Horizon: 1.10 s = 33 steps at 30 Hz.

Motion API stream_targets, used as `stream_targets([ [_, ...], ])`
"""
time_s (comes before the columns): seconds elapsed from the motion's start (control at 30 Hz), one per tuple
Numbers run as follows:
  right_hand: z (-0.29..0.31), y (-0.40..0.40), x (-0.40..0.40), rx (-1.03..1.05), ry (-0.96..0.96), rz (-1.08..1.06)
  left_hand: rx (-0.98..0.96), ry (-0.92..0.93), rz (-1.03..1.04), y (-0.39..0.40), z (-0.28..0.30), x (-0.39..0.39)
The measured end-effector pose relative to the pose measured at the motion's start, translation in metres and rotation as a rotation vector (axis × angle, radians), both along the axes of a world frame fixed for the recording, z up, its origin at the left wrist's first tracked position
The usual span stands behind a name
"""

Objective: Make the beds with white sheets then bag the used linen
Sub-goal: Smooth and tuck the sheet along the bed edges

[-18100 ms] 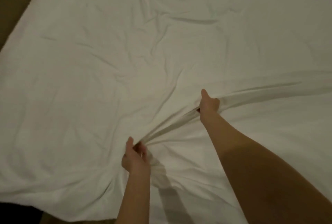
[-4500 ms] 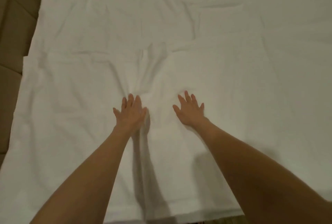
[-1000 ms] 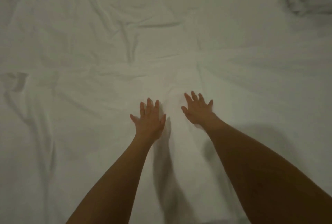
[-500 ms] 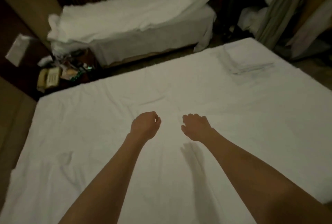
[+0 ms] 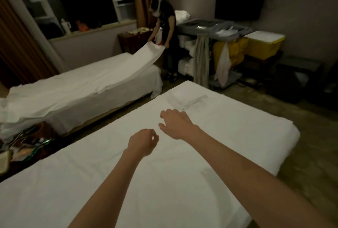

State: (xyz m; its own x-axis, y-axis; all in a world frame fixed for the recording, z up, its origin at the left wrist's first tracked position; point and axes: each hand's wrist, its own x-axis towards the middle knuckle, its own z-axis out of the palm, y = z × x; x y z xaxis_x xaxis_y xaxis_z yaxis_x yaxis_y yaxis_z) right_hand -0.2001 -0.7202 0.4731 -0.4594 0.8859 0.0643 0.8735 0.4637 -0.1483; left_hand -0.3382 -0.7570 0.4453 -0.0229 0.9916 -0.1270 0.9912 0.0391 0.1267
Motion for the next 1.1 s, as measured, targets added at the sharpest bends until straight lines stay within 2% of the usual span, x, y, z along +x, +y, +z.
stream_targets([
  [0.2,-0.05,0.005,0.137,-0.163,-0.107,-0.165,0.052,-0.01,-0.115,0.046,0.014,0.119],
  [0.27,-0.061,0.009,0.189,-0.246,-0.083,-0.213,0.08,-0.036,-0.129,0.068,0.021,0.168],
  [0.53,-0.067,0.041,0.364,-0.253,-0.244,-0.223,0.186,-0.102,-0.177,0.138,0.05,0.353],
  [0.83,-0.052,0.138,0.438,-0.192,-0.125,-0.202,0.087,-0.042,-0.131,0.223,0.001,0.43],
  [1.0,-0.009,0.211,0.465,-0.077,0.01,-0.198,-0.065,0.019,-0.152,0.274,-0.048,0.476],
  [1.1,0.012,0.257,0.487,-0.019,0.049,-0.202,-0.075,0.023,-0.172,0.308,-0.063,0.496],
])
